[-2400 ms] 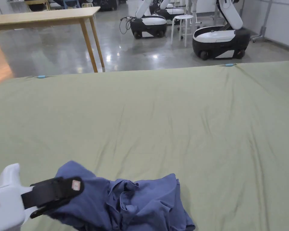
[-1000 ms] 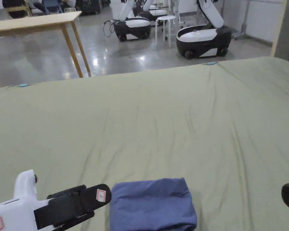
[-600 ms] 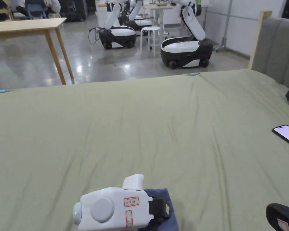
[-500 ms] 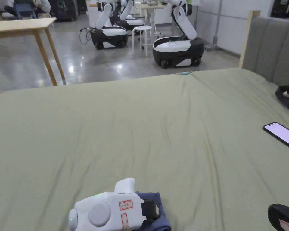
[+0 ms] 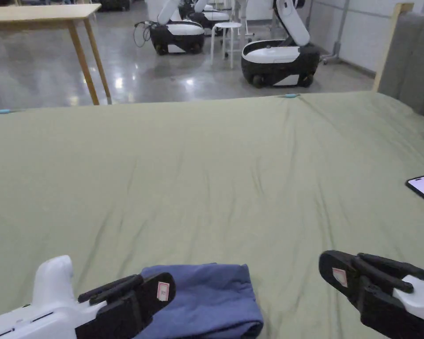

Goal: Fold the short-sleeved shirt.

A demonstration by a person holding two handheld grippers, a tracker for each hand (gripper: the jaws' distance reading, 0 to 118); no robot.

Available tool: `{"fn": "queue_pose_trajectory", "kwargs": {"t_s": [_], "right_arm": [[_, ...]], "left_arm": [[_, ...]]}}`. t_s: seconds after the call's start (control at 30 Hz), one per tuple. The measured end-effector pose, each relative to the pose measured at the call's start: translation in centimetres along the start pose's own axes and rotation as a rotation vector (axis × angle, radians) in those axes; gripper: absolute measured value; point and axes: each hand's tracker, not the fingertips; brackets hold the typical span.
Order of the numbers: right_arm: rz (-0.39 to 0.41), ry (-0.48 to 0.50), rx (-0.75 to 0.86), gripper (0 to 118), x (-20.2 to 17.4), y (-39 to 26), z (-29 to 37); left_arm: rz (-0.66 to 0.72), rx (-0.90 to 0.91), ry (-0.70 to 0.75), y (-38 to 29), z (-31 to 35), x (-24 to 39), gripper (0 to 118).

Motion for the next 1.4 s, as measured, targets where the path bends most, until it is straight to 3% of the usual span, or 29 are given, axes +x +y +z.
{"fn": "queue_pose_trajectory", "kwargs": {"t_s": [0.13, 0.33, 0.57, 0.6, 0.63, 0.73, 0.77, 1.07, 1.27, 1.3, 1.33, 1.37, 1.4], "right_arm": [[-0.144, 0.180, -0.102, 1, 1.6, -1.7, -8.8], [-0.218, 0.145, -0.313, 1, 3.1, -5.8, -16.0], [-0.226, 0.104, -0.386, 1, 3.1, -7.7, -18.0], [-0.232, 0.102, -0.385, 1, 3.0, -7.6, -18.0], [-0.225, 0.098, -0.388, 1, 2.9, -7.5, -17.9], [-0.197, 0.088, -0.393, 1, 2.6, -7.4, -17.9], [-0.195, 0.087, -0.394, 1, 2.6, -7.5, -18.0], [-0.226, 0.092, -0.384, 1, 2.6, -7.7, -17.9], [-0.221, 0.093, -0.387, 1, 2.8, -7.8, -18.1], [-0.220, 0.090, -0.387, 1, 2.8, -7.7, -18.1], [-0.218, 0.086, -0.387, 1, 2.7, -7.8, -18.0], [-0.219, 0.088, -0.385, 1, 2.8, -7.8, -18.1], [-0.229, 0.095, -0.385, 1, 2.8, -7.9, -18.2]], "left_arm": [[0.054, 0.040, 0.115, -2.2, 4.3, -1.3, 0], [0.160, 0.008, 0.232, -4.6, 4.8, -4.7, 0], [0.169, -0.049, 0.221, -4.2, 1.1, -7.4, 0], [0.168, -0.054, 0.231, -4.0, 0.6, -7.4, 4], [0.168, -0.060, 0.232, -3.9, 0.0, -7.7, 14], [0.157, -0.071, 0.254, -3.7, -1.5, -7.9, 111], [0.151, -0.101, 0.257, -3.5, -2.1, -8.2, 118], [0.276, -0.176, 0.192, -2.4, -8.2, -10.9, 117], [0.292, -0.182, 0.172, -3.0, -10.1, -10.3, 108], [0.289, -0.160, 0.192, -3.0, -9.8, -10.5, 101], [0.296, -0.138, 0.236, -3.1, -9.4, -10.7, 79], [0.285, -0.128, 0.215, -3.0, -9.3, -11.2, 39], [0.362, -0.177, 0.177, -3.4, -9.2, -11.6, 36]]}}
